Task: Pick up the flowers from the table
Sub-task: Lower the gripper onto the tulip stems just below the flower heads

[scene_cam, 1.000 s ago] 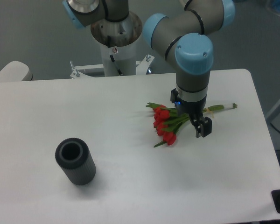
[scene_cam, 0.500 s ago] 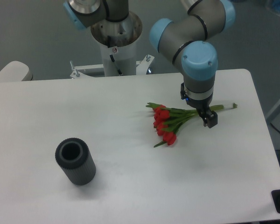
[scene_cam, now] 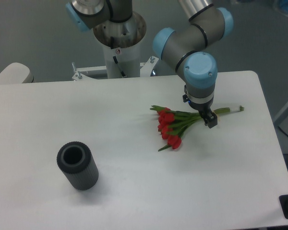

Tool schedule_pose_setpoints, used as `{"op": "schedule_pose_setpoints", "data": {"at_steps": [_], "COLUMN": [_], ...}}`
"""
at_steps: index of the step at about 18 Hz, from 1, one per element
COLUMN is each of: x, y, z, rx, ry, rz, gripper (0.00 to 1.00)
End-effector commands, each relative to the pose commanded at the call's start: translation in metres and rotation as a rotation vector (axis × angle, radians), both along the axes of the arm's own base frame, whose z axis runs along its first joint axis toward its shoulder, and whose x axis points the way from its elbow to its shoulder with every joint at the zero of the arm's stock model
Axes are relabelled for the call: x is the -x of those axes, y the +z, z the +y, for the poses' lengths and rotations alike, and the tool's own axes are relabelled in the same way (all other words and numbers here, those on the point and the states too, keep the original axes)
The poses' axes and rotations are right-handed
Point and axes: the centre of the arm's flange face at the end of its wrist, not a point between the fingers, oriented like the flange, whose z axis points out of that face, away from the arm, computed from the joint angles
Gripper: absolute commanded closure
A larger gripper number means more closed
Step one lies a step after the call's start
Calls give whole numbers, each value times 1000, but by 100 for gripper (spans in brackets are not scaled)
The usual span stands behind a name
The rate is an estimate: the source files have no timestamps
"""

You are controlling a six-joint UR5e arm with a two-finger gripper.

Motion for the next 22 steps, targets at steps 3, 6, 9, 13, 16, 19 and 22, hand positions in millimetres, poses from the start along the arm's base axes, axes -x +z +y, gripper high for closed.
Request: {"op": "schedule_pose_setpoints", "data": {"at_steps": [3,6,9,13,16,19,22], "x": [1,-1,-5,-5,-7,-11,-9], "y": [-11,-20,-30,-39,-48,-62,-64], "z": [-9,-9,-7,-4,-4,-7,-7], "rx": [6,7,11,13,22,13,3], "ry": [17,18,12,5,5,6,5], "rz": [-14,-20,-37,-41,-57,-41,-23], "gripper": [0,0,0,0,0,0,0]}}
